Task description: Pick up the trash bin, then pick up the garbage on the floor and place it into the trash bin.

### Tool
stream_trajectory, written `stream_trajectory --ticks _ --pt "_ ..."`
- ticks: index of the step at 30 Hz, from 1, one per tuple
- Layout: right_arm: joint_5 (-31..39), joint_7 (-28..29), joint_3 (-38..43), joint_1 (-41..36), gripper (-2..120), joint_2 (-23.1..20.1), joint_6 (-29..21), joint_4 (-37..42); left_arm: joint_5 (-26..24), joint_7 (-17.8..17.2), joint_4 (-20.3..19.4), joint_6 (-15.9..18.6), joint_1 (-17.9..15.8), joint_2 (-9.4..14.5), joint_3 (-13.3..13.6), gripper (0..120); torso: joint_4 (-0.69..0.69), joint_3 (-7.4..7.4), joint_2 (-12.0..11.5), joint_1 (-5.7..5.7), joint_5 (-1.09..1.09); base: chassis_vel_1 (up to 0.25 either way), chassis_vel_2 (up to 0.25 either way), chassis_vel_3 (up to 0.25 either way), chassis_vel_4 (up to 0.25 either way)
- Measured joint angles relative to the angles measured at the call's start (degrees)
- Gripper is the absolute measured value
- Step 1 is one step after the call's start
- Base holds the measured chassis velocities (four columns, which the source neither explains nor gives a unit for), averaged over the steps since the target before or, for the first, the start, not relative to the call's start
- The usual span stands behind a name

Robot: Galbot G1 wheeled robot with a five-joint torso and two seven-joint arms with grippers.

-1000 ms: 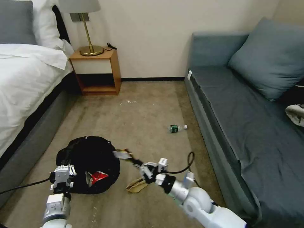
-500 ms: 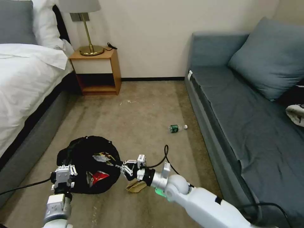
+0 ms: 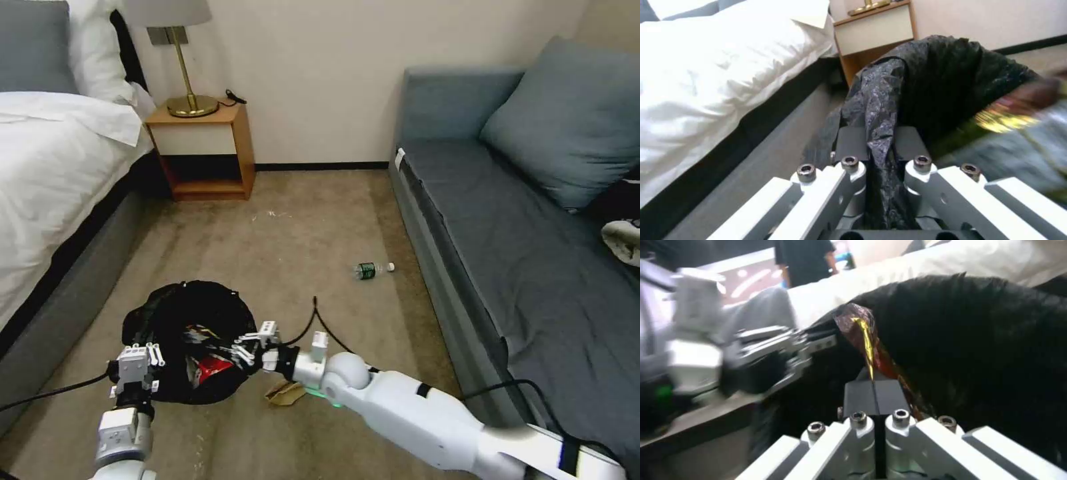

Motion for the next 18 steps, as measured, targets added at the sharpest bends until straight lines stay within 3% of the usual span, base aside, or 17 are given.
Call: stream_trajectory --ticks 2,4,6,9,13,16,18 --pt "-1.07 4.64 -0.26 0.0 1 1.08 0.24 -0.12 0.1 0.04 0.0 -0.07 0.08 -0.06 0.02 7 0.0 0.0 0.0 0.0 0.0 0.0 0.0 0.0 0.0" --pt "-1.73 10.92 -0.14 -0.51 10 1.4 -2.36 1.3 0.21 0.05 0.0 -0.15 0.1 -0.09 0.02 7 0.0 0.0 0.0 0.0 -0.01 0.0 0.0 0.0 0.0" --pt "-2.15 12.82 0.0 -0.73 13 1.35 -3.39 1.87 0.23 0.06 0.0 -0.16 0.11 -0.09 0.02 7 0.0 0.0 0.0 0.0 0.0 0.0 0.0 0.0 0.0" --pt "-7.38 25.29 0.55 -1.93 28 -0.17 -10.77 6.38 0.28 0.08 -0.18 -0.17 0.15 0.04 0.02 7 0.0 0.0 0.0 0.0 0.0 0.0 0.0 0.0 0.0" --pt "-9.32 30.48 1.62 -3.31 42 -2.84 -16.33 12.33 0.23 0.13 -0.51 -0.09 0.19 0.41 -0.07 7 -0.01 0.0 0.0 0.0 0.01 0.0 0.0 0.0 0.0" --pt "-9.51 30.4 2.61 -4.12 49 -4.41 -17.25 15.26 0.17 0.15 -0.53 -0.01 0.21 0.67 -0.16 7 -0.01 0.0 0.0 0.0 0.01 0.0 0.0 0.0 0.0" --pt "-9.3 28.89 5.11 -5.14 61 -6.88 -17.72 19.62 -0.03 0.16 -0.53 0.03 0.22 1.04 -0.27 7 0.0 0.0 0.0 0.0 0.01 0.0 0.0 0.0 0.0"
